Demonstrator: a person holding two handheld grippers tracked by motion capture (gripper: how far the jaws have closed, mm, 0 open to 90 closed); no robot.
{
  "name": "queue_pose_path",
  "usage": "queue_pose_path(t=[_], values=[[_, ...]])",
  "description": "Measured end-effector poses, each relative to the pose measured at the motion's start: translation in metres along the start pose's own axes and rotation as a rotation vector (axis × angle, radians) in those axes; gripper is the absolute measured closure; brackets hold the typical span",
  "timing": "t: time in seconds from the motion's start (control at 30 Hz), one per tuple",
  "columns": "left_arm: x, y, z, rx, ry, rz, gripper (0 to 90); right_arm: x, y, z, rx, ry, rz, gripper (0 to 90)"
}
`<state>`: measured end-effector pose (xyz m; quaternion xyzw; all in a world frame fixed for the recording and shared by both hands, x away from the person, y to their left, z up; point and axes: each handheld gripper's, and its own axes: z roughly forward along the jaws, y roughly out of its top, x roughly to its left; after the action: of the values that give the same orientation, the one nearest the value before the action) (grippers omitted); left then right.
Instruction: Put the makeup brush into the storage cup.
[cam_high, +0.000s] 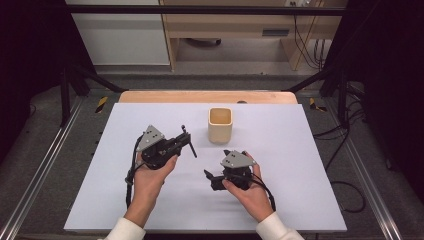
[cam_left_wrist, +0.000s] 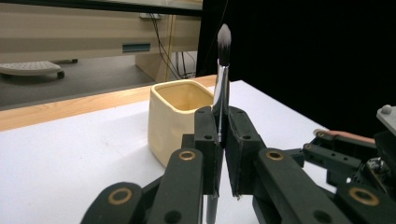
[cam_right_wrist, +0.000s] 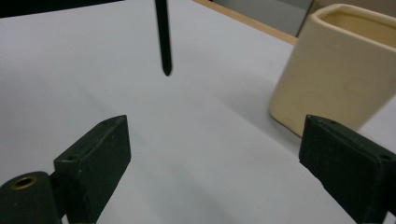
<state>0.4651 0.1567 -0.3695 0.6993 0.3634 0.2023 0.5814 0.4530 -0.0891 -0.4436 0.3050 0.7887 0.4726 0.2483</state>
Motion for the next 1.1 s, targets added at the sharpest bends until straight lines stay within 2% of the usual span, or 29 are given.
queue_pose_path(t=[0.03,0.23,0.27,0.3,0.43,0.5,0.57,0.67,0.77,0.8,0.9,1.03,1.1], values=[[-0.001,0.002,0.000,0.002,0.005,0.009,83.5,-0.003,-0.002,-0.002,-0.028,-0.015,-0.011,10.8],[-0.004,0.007,0.002,0.007,0.010,0.017,83.5,-0.007,-0.003,-0.008,-0.049,-0.036,-0.030,9.6],[-0.004,0.008,0.003,0.009,0.009,0.023,83.6,-0.007,-0.003,-0.010,-0.060,-0.047,-0.027,9.7],[-0.005,0.010,0.005,0.004,0.005,0.031,83.6,-0.011,-0.004,-0.013,-0.097,-0.058,-0.025,9.7],[-0.005,0.013,0.008,-0.001,0.005,0.031,83.6,-0.018,-0.005,-0.016,-0.126,-0.083,-0.030,9.8],[-0.006,0.015,0.009,-0.004,0.008,0.034,83.6,-0.020,-0.006,-0.018,-0.127,-0.088,-0.032,9.9],[-0.005,0.016,0.010,0.002,0.019,0.054,83.6,-0.023,-0.007,-0.021,-0.133,-0.099,-0.041,12.6],[-0.002,0.016,0.010,-0.008,0.023,0.045,83.6,-0.029,-0.009,-0.029,-0.152,-0.106,-0.048,11.9],[0.001,0.018,0.010,-0.009,0.025,0.042,83.6,-0.032,-0.011,-0.031,-0.147,-0.102,-0.046,11.9],[0.001,0.019,0.011,-0.014,0.026,0.037,83.6,-0.035,-0.015,-0.034,-0.153,-0.120,-0.049,10.8],[0.002,0.023,0.012,-0.010,0.025,0.050,83.6,-0.037,-0.016,-0.036,-0.163,-0.101,-0.024,8.2],[0.003,0.033,0.015,-0.015,0.027,0.055,83.6,-0.039,-0.021,-0.042,-0.163,-0.104,-0.029,7.5],[0.004,0.037,0.015,-0.026,0.029,0.045,83.6,-0.039,-0.024,-0.044,-0.159,-0.105,-0.024,7.5]])
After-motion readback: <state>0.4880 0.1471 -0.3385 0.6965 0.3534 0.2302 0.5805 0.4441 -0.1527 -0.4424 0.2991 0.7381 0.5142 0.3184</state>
